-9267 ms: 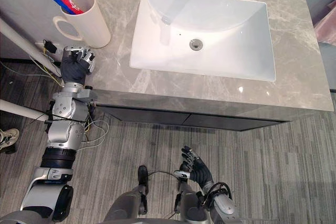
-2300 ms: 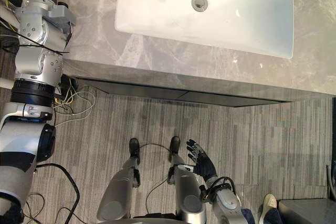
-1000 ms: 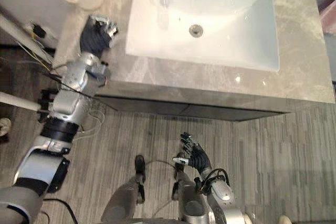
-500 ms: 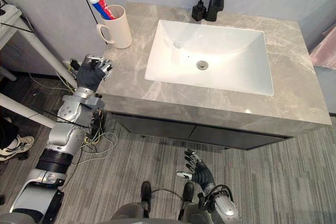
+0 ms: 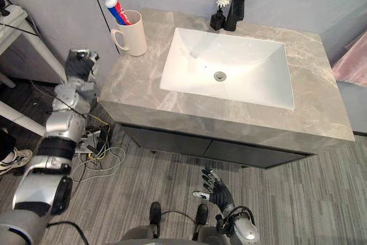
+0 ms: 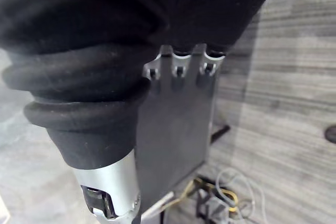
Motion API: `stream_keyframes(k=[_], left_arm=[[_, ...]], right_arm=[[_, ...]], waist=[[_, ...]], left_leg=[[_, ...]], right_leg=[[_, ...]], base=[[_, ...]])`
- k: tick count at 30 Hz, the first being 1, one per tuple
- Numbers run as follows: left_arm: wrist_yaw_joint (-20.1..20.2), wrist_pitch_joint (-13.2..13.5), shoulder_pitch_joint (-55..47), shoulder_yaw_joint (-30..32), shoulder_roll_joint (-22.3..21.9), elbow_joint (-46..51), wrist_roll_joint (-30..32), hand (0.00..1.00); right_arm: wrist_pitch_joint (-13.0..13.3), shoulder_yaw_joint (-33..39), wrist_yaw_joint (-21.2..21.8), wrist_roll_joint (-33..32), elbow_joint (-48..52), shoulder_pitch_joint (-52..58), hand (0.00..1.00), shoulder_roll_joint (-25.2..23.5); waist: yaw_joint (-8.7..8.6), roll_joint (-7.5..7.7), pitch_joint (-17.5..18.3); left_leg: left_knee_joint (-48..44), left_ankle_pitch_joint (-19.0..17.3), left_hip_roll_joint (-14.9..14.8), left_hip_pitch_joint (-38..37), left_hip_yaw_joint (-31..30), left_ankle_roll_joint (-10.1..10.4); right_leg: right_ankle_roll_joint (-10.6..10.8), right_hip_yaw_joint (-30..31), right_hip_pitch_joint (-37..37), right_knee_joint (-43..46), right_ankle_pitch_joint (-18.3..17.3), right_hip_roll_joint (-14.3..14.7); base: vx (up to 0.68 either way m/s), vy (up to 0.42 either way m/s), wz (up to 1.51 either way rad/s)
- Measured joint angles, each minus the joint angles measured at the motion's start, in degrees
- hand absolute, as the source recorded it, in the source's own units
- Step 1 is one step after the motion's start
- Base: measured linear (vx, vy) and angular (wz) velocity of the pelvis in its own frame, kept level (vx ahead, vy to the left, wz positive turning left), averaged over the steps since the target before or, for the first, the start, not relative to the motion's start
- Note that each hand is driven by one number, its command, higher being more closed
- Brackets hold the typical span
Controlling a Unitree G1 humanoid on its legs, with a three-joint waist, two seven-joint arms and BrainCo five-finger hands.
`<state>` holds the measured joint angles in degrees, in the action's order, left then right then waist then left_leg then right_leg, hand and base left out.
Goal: Organize washtable
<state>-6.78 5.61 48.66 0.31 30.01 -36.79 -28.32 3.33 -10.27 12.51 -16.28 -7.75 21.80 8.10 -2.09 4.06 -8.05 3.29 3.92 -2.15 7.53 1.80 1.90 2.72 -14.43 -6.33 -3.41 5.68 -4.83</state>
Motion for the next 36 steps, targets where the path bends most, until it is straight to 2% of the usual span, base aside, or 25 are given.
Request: stream_keyframes(k=[4, 6, 14, 19, 23, 36], left_arm=[[-1.0, 0.1, 7.5, -2.4, 1.6, -2.6, -0.1, 1.00], [-1.0, 0.2, 9.5, -3.0, 2.1, -2.6, -0.1, 1.00], [-1.4, 0.4, 15.9, -5.3, 2.7, -3.4, -0.3, 1.00], [-2.3, 0.9, 19.1, -5.3, 2.9, -3.4, -0.4, 1.00], [-2.4, 1.3, 20.5, -5.8, 2.9, -3.4, -0.8, 1.00], [-3.5, 2.3, 24.0, -6.9, 3.0, -3.4, -0.8, 1.00]], right_arm=[[0.3, -0.2, -0.7, -0.1, 0.2, -0.2, 0.00, -1.0], [0.4, -0.8, -1.3, -0.1, 0.2, -0.8, 0.00, -1.0], [0.9, -1.5, -2.6, -1.3, 1.7, -4.0, 0.00, -1.1], [1.8, -1.5, -3.3, -1.5, 2.5, -4.5, 0.00, -1.1], [2.1, -1.5, -3.8, -1.6, 2.5, -4.6, 0.00, -1.0], [2.8, -1.5, -3.9, -1.6, 2.5, -5.7, 0.00, -0.9]], waist=[[-0.18, 2.61, -3.2], [-0.20, 3.03, -4.9], [-0.13, 3.37, -11.9], [-0.09, 3.58, -14.7], [-0.09, 3.75, -16.4], [-0.16, 4.56, -18.2]], left_leg=[[-1.1, 0.0, -0.1, 1.2, 0.2, 0.0], [-1.4, 0.0, -0.1, 1.8, 0.3, 0.0], [-3.6, -0.1, -0.3, 4.4, 1.2, 0.1], [-5.4, -0.2, -0.9, 6.7, 1.4, 0.2], [-5.7, -0.2, -1.3, 6.9, 1.4, 0.2], [-6.6, -0.2, -1.6, 8.8, 1.4, 0.2]], right_leg=[[-0.2, 0.2, -1.0, 0.4, 0.2, 0.1], [-0.4, 0.2, -1.5, 0.5, 0.3, 0.0], [-0.8, 0.7, -4.1, 2.3, 0.6, -0.1], [-1.2, 0.8, -6.1, 3.3, 0.8, 0.2], [-1.3, 0.8, -6.2, 3.4, 0.9, 0.5], [-1.6, 0.6, -7.8, 3.6, 1.2, 0.8]], base=[[0.00, 0.008, -0.02], [0.00, 0.000, 0.00], [-0.02, 0.018, -0.03], [-0.02, 0.001, -0.02], [0.00, 0.000, 0.00], [0.00, 0.000, 0.00]])
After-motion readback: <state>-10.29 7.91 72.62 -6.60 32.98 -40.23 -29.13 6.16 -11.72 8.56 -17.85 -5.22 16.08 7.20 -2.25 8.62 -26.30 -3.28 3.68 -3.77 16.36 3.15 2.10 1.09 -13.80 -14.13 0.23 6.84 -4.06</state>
